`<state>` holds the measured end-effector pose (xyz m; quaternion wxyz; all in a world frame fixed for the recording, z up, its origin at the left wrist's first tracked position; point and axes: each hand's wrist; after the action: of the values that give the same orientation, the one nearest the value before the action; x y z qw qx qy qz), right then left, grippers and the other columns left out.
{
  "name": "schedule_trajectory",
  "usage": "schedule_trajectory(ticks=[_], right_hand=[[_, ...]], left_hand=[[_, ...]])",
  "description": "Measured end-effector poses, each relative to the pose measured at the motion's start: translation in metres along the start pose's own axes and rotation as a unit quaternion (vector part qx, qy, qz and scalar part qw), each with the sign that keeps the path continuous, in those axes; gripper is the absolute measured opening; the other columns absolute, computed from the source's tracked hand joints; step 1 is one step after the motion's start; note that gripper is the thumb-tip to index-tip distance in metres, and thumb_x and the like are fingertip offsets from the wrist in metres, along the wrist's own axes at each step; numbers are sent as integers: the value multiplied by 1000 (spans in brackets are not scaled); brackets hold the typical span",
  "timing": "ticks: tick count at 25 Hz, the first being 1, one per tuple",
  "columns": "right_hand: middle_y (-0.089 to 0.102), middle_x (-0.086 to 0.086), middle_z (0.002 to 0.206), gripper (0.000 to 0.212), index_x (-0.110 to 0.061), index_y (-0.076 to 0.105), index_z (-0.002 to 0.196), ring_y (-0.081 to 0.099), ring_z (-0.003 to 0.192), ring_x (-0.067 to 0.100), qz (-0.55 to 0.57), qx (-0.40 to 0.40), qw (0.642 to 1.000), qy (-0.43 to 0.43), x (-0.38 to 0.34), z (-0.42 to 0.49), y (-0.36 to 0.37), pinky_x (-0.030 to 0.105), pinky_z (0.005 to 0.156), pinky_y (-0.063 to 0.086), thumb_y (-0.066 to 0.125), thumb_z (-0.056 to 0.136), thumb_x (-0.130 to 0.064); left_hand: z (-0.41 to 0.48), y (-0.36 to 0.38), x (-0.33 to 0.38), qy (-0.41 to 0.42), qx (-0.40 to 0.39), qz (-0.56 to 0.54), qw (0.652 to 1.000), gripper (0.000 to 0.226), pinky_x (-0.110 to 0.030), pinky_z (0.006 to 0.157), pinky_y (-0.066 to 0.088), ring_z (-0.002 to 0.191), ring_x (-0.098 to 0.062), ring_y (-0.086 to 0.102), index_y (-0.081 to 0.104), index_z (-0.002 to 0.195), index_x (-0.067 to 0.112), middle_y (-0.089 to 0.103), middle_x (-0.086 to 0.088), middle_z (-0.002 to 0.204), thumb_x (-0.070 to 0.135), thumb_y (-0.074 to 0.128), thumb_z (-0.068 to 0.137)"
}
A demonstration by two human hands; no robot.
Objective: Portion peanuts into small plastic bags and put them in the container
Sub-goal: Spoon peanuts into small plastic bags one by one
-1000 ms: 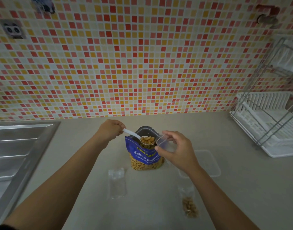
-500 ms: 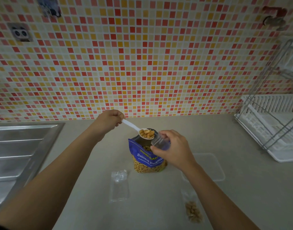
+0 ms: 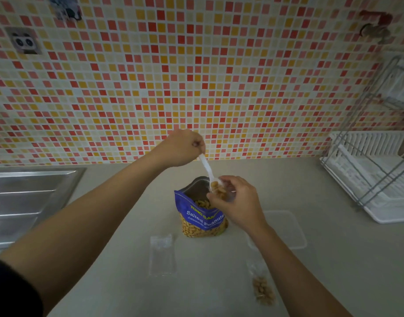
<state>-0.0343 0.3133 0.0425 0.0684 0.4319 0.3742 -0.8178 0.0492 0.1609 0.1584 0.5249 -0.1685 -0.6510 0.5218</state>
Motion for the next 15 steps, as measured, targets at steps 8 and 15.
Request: schedule_trajectory(ticks=[8, 15], right_hand=[[65, -5, 100, 44, -18, 63, 111, 62, 89, 5, 134, 38, 988, 72, 7, -5, -6, 20, 73, 54, 78, 71, -28], [66, -1, 102, 41, -17, 63, 112, 63, 93, 11, 189, 35, 976, 102, 26, -13, -9, 10, 64, 50, 77, 74, -25]], left_hand=[[1, -42, 11, -2, 100, 64, 993, 19, -16, 58, 37, 64, -8, 52, 67, 99, 12, 60, 0, 86, 17, 49, 94], [-16, 60, -25, 7, -43, 219, 975, 24, -27, 81, 50, 92, -19, 61, 63, 111, 8, 67, -8, 105, 19, 49, 94]])
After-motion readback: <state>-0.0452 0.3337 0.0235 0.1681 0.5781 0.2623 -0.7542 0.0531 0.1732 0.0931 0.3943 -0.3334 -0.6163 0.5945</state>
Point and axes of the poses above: each hand's wrist, its own z-axis towards the middle knuckle, its own y-axis out of the palm, x = y × z
